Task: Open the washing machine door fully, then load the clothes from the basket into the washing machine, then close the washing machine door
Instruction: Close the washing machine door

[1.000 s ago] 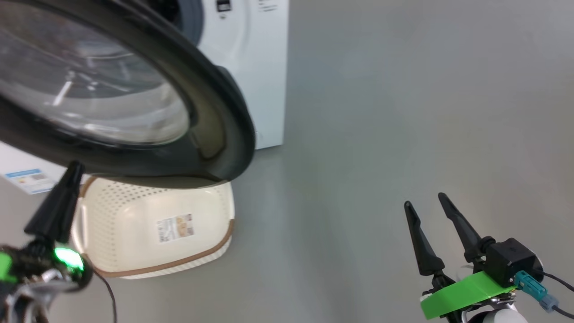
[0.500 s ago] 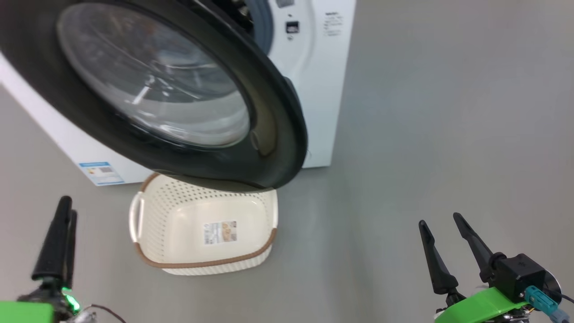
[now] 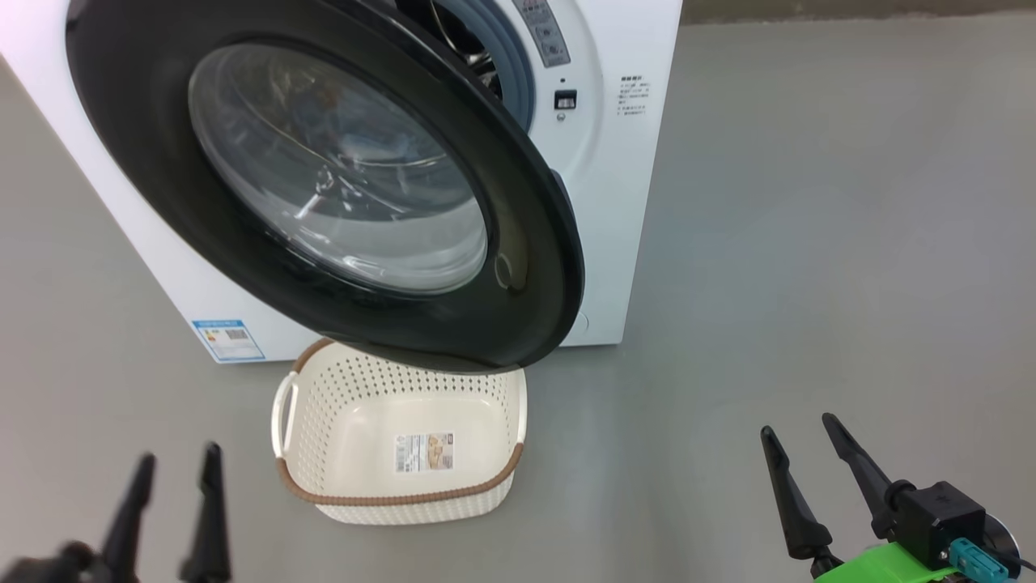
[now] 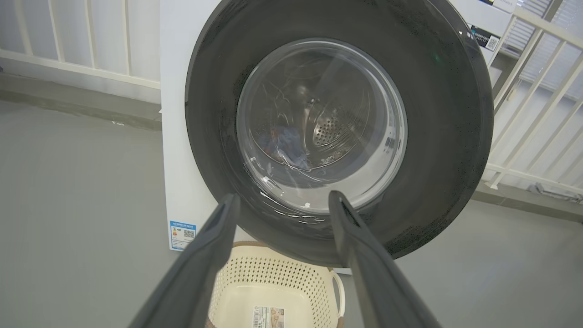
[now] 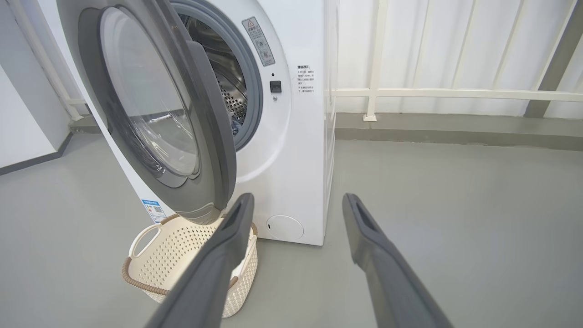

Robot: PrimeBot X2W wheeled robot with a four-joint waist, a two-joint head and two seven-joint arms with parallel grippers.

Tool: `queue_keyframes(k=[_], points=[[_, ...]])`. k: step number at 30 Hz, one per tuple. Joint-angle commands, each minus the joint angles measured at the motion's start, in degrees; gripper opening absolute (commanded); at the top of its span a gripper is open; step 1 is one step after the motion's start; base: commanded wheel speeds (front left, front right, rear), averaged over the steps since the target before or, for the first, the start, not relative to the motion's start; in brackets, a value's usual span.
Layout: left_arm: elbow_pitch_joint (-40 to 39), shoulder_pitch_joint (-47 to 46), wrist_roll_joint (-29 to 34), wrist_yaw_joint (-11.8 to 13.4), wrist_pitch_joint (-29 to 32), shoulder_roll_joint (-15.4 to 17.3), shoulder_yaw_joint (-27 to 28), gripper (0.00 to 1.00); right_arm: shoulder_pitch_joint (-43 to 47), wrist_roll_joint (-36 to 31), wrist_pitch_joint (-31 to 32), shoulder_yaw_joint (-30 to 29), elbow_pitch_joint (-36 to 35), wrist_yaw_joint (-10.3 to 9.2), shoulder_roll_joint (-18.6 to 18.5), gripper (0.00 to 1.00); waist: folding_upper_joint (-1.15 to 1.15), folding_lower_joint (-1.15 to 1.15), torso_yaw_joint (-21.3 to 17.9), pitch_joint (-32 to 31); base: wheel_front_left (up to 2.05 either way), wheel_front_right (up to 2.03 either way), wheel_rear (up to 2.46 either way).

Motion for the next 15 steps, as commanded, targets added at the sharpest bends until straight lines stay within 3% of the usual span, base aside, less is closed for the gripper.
queue_keyframes(k=[1,7,15], points=[[-0.6,-0.6,2.1,1.1,-0.7,1.1,1.0,1.00,-0.3,-0.5,0.0,1.2,-1.6,0.16,-0.2,1.00,0.00,0.00,0.1,-0.7,0.00,0.00,0.00],[1.9,2.0,8.5,4.4,-1.2,1.2,-1.8,1.00,0.9,-0.7,0.6,0.6,-1.7,0.16,-0.2,1.00,0.00,0.00,0.0,-1.8,0.00,0.00,0.00],[3.0,2.5,10.5,5.6,-2.5,1.0,-3.0,1.00,1.8,-0.9,1.0,0.1,-2.0,0.16,-0.2,1.00,0.00,0.00,-0.2,-2.4,0.00,0.00,0.00]])
